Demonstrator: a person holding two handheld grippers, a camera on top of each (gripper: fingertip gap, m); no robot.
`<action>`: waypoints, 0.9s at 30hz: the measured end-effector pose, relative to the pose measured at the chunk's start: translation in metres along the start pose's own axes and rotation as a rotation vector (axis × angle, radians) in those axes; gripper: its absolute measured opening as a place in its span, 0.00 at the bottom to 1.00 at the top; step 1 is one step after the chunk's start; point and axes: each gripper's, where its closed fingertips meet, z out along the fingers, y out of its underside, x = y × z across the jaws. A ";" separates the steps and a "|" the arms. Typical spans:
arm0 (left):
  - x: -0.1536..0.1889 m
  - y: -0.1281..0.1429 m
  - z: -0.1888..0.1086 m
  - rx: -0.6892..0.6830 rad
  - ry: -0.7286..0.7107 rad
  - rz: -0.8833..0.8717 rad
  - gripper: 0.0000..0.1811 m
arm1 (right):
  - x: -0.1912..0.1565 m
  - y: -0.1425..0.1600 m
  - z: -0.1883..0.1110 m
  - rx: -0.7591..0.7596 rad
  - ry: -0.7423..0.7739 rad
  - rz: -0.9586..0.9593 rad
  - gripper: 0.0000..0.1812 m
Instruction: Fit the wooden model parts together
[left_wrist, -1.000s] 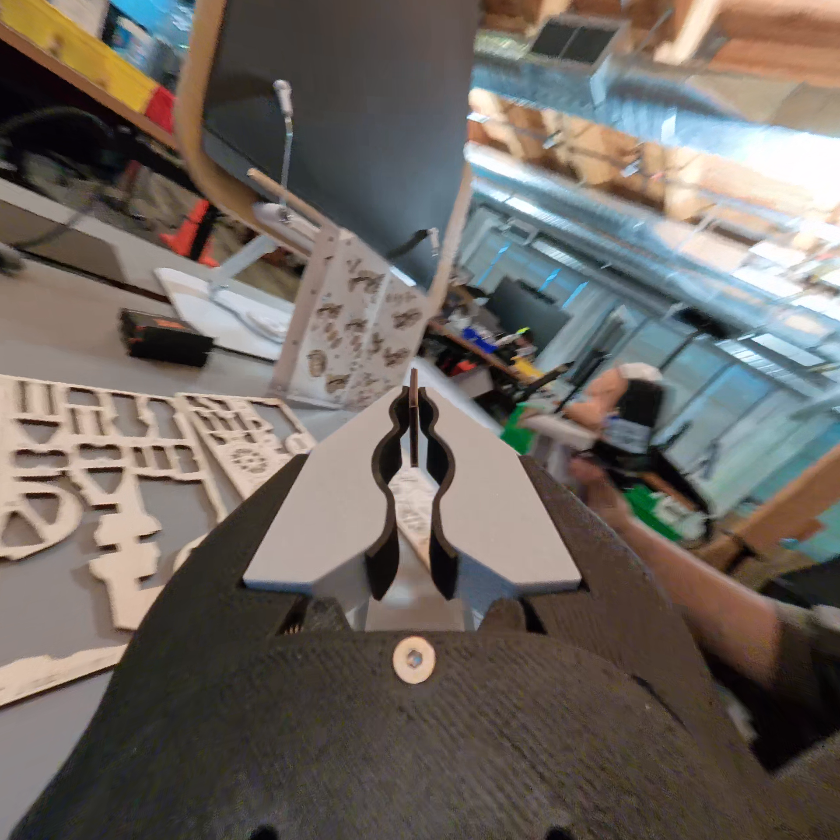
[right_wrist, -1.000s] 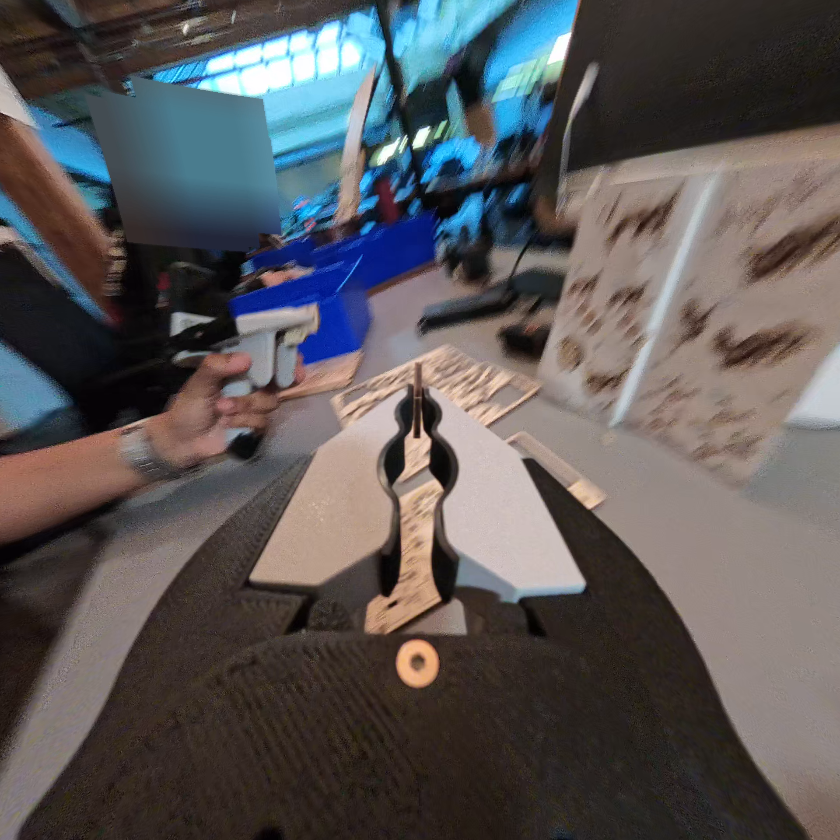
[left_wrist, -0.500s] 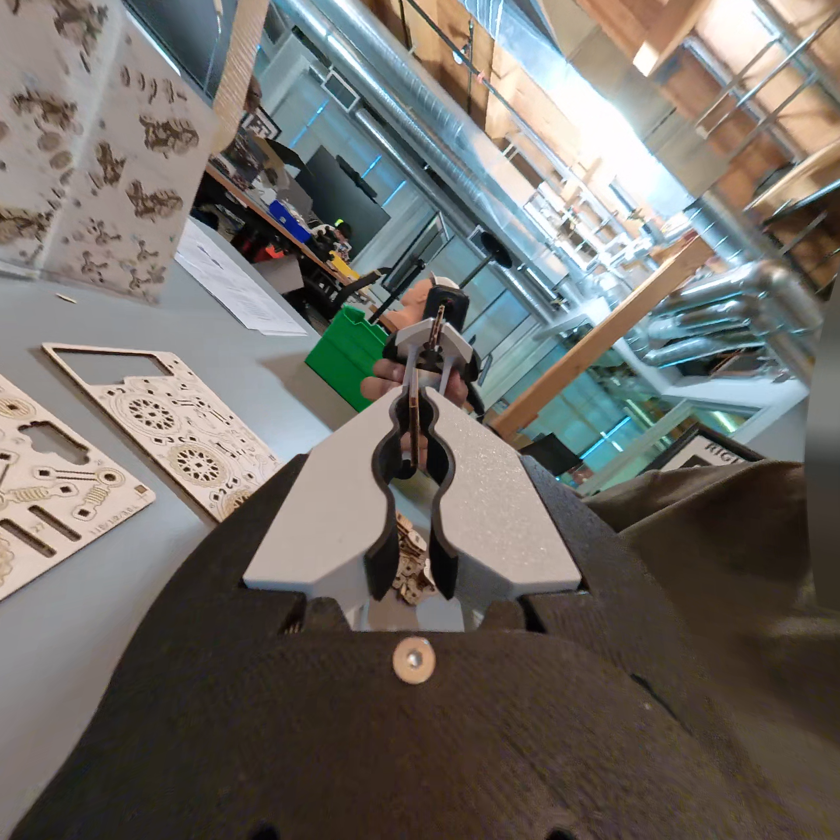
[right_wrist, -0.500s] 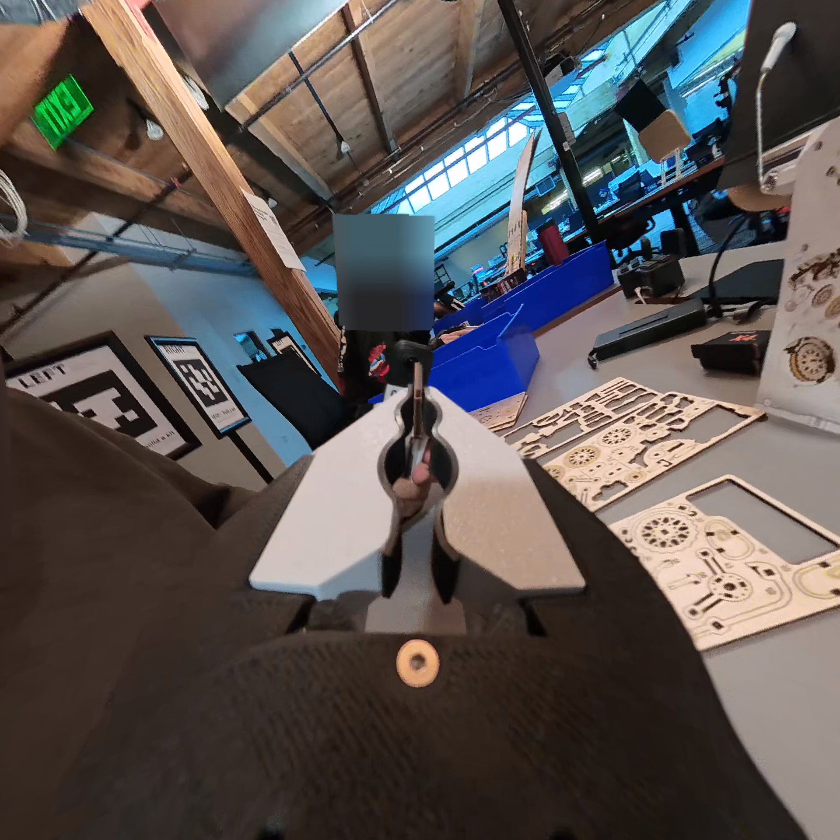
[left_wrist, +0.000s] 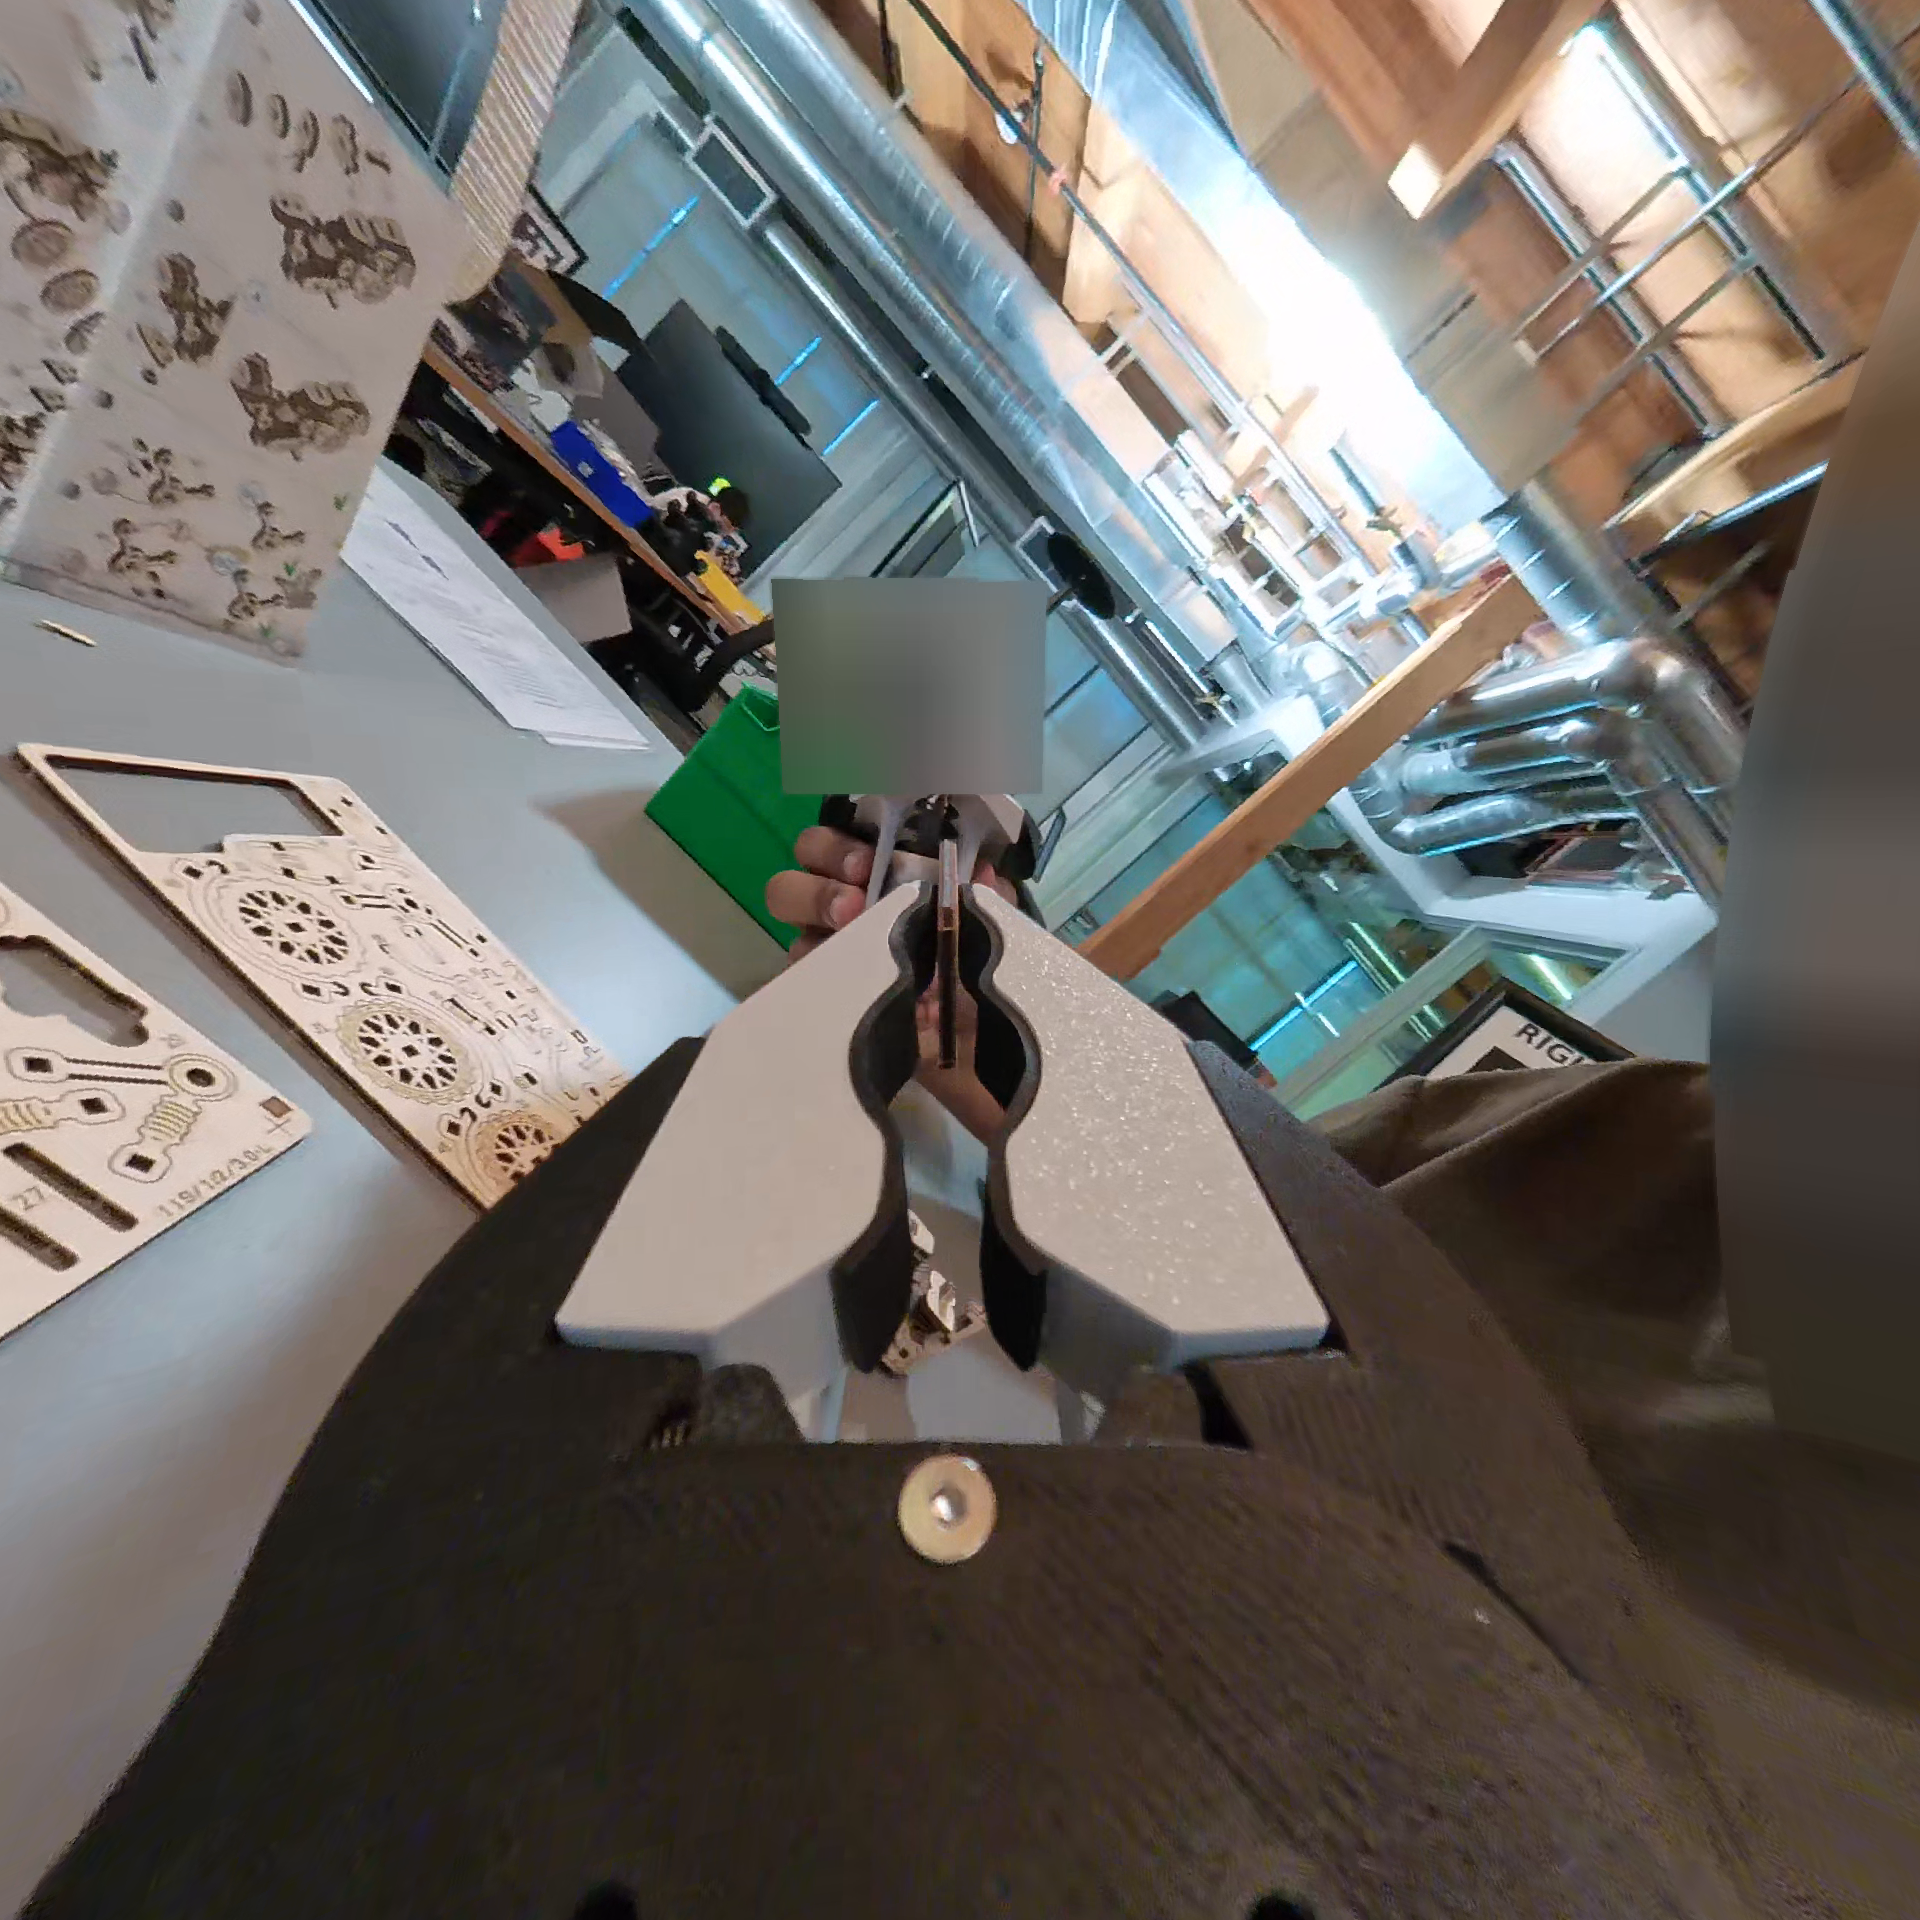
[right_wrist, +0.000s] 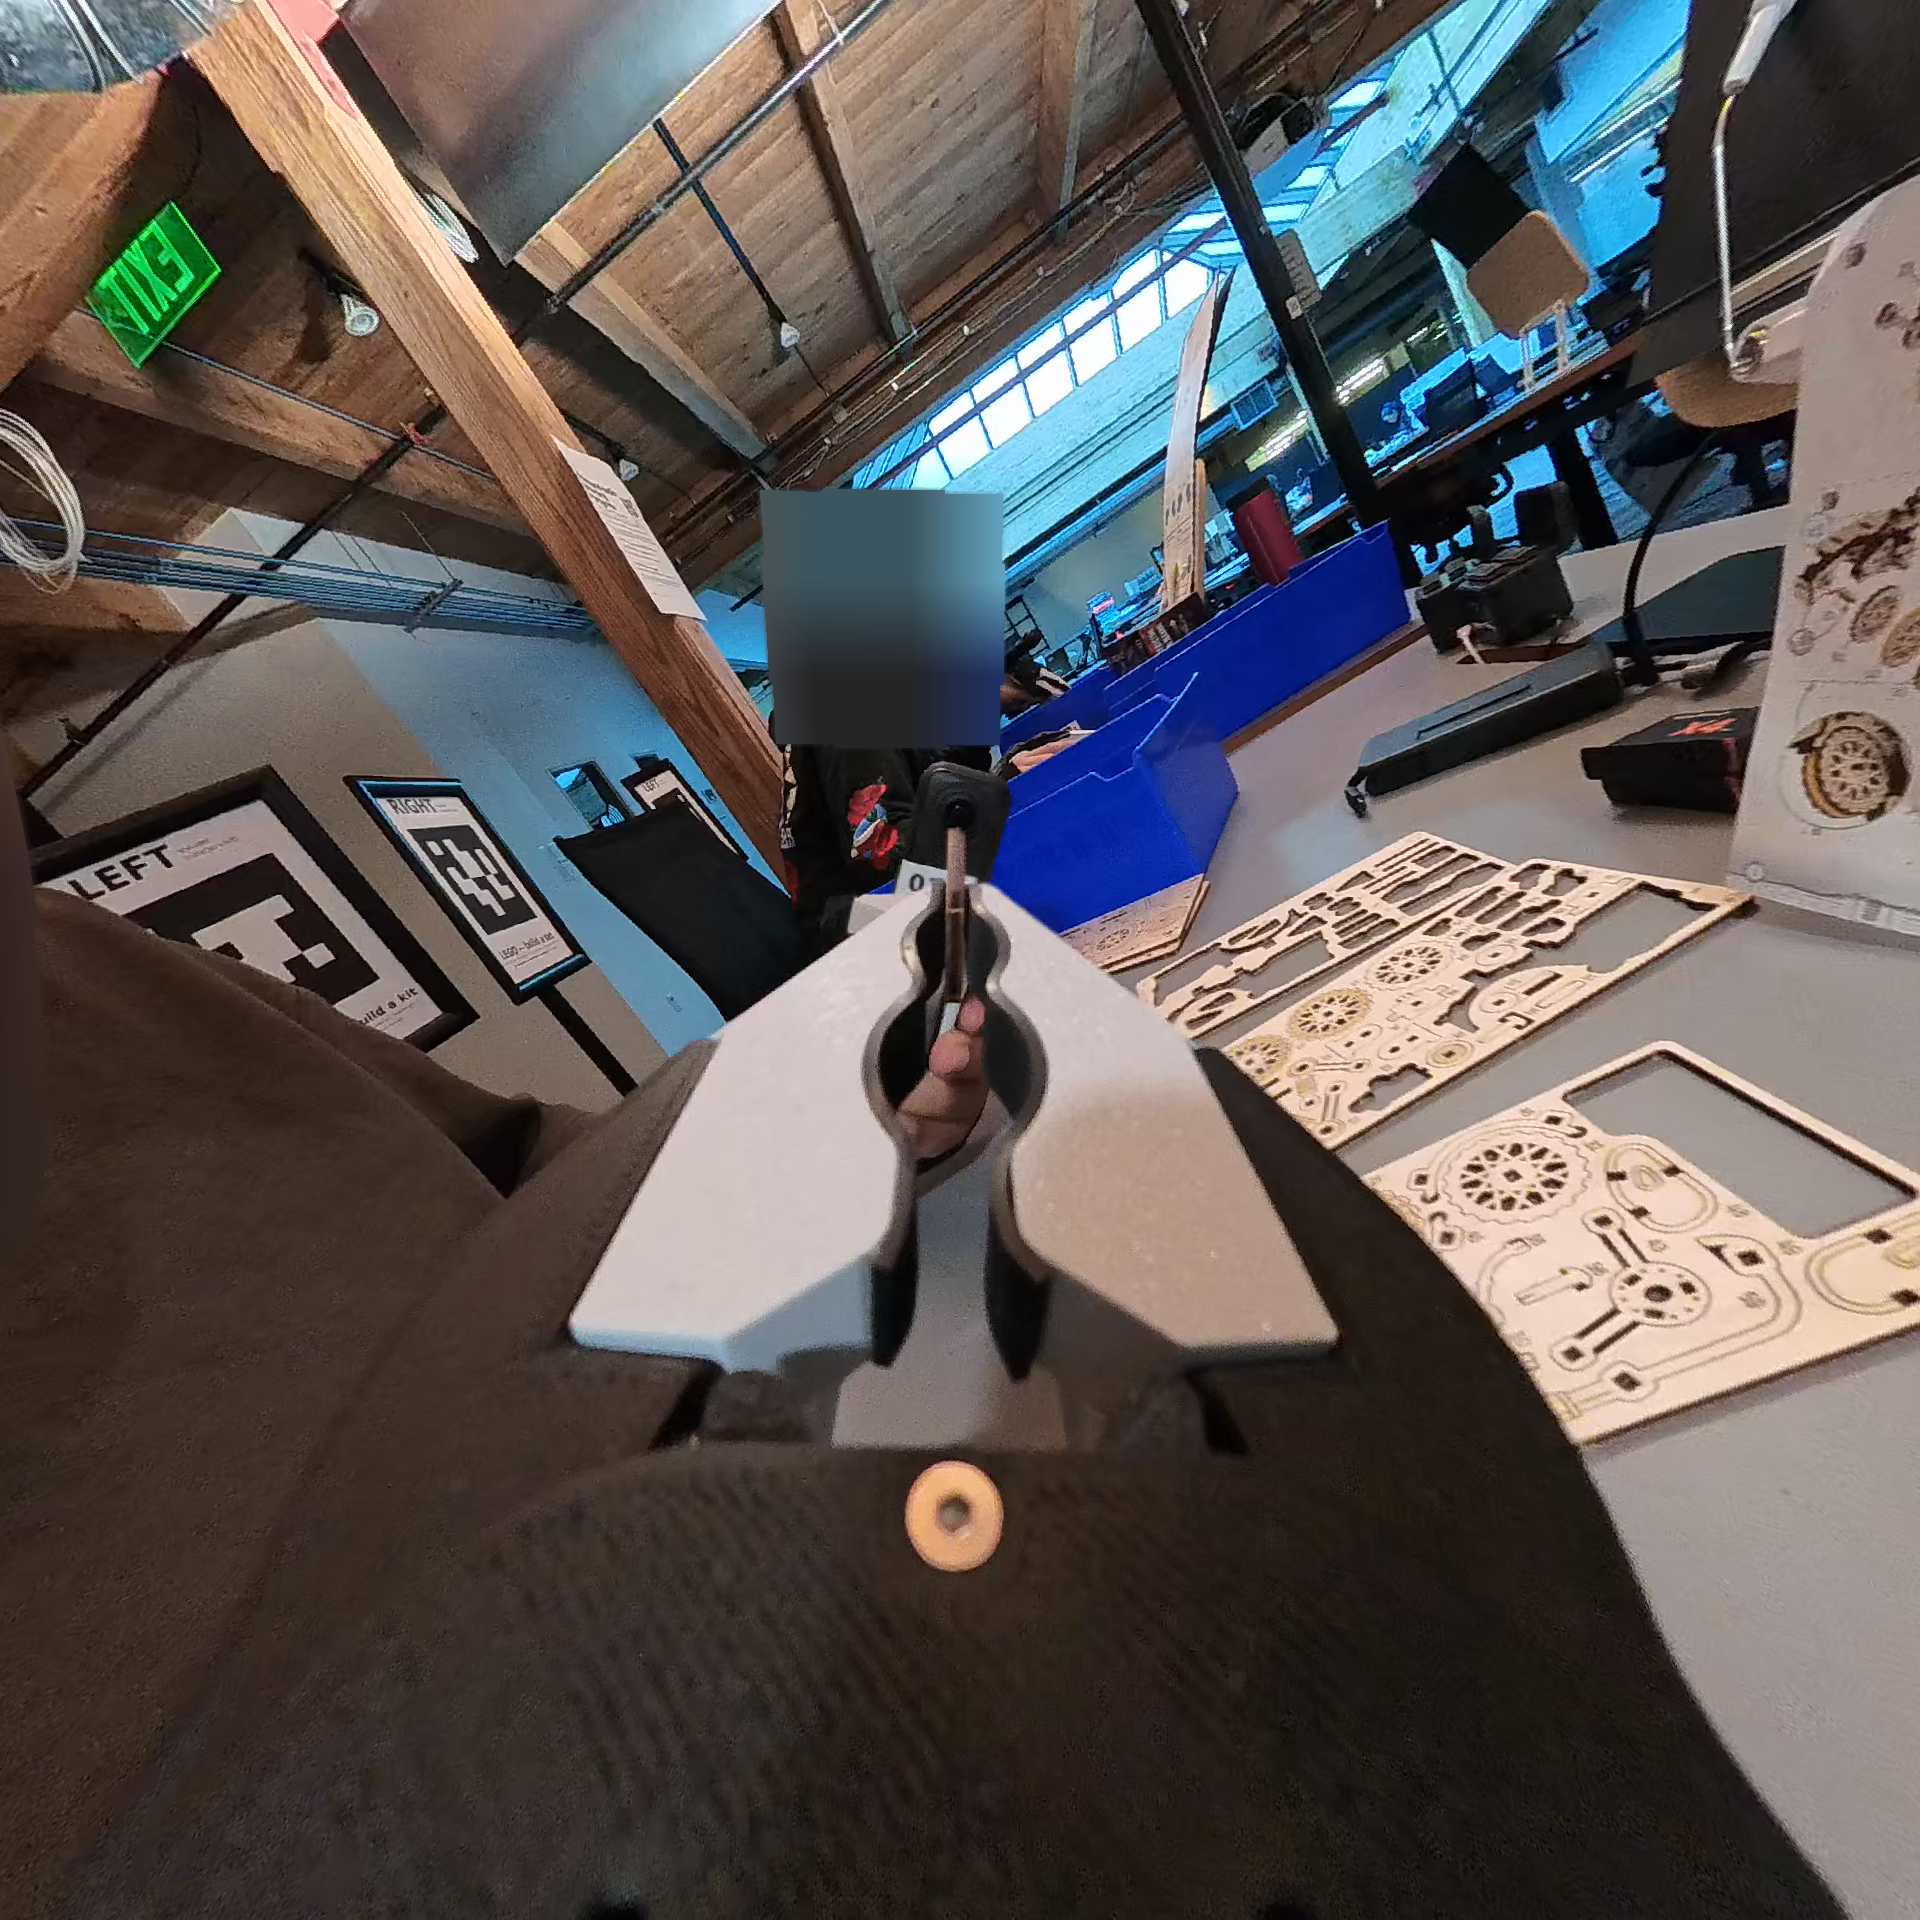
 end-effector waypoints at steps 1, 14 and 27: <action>-0.002 0.000 -0.001 -0.001 -0.007 -0.001 0.00 | 0.001 0.000 -0.001 0.003 0.003 0.002 0.00; -0.061 0.032 -0.011 -0.206 -0.330 0.009 0.00 | 0.059 0.042 -0.011 -0.191 0.242 0.212 0.00; -0.060 0.007 -0.023 -0.108 -0.355 0.154 0.00 | 0.067 0.063 -0.010 -0.340 0.334 0.037 0.00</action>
